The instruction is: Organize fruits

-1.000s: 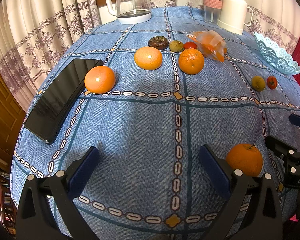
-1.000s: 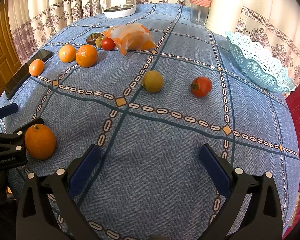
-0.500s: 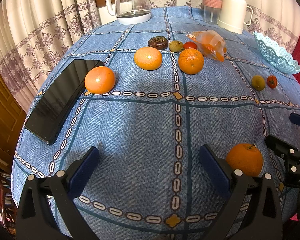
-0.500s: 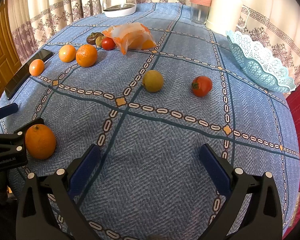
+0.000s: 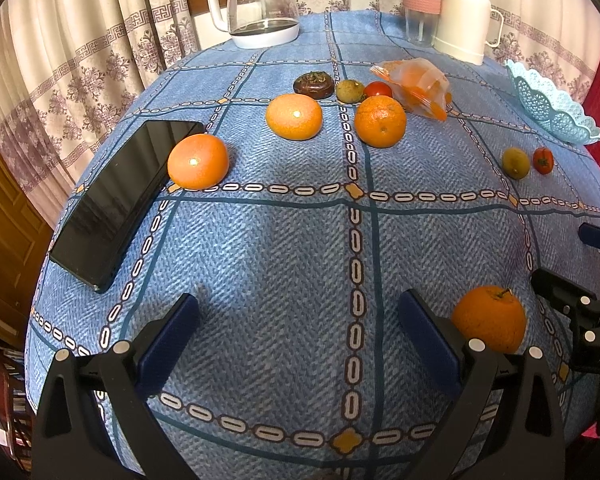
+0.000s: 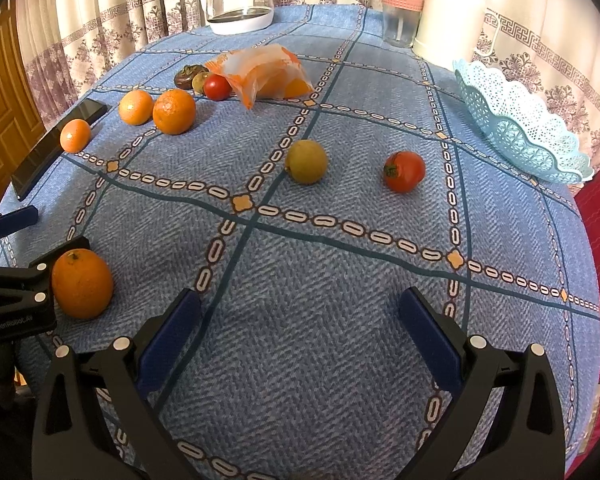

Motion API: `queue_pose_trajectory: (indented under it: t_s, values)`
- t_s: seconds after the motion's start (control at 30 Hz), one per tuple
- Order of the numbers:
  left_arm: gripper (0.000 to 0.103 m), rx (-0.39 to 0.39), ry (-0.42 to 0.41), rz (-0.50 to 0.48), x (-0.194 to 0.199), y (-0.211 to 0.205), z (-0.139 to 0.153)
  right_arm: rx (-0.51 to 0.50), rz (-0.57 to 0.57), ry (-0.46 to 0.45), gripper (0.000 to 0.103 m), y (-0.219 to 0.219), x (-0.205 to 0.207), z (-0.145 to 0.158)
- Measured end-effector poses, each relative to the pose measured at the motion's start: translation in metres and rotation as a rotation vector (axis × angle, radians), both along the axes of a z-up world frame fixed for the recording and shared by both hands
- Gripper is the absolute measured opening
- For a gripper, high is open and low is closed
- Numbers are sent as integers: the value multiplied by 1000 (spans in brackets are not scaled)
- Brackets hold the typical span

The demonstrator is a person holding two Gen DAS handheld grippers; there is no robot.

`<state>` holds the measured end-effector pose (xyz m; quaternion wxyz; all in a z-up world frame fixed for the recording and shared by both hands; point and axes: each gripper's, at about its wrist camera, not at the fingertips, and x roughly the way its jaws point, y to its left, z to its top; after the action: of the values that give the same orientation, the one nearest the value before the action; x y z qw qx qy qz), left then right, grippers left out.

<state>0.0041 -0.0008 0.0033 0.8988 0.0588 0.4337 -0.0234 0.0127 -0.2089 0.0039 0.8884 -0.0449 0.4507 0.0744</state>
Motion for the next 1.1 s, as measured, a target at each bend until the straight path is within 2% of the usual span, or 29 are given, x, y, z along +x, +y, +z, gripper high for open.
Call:
queue_pose_trajectory:
  t_s: [0.87, 1.1]
  values:
    - [98, -8, 5, -8, 2, 0, 1, 3, 0, 2, 101, 1, 0, 0]
    - [98, -26, 8, -25, -1, 2, 4, 53, 4, -12, 101, -6, -3, 5]
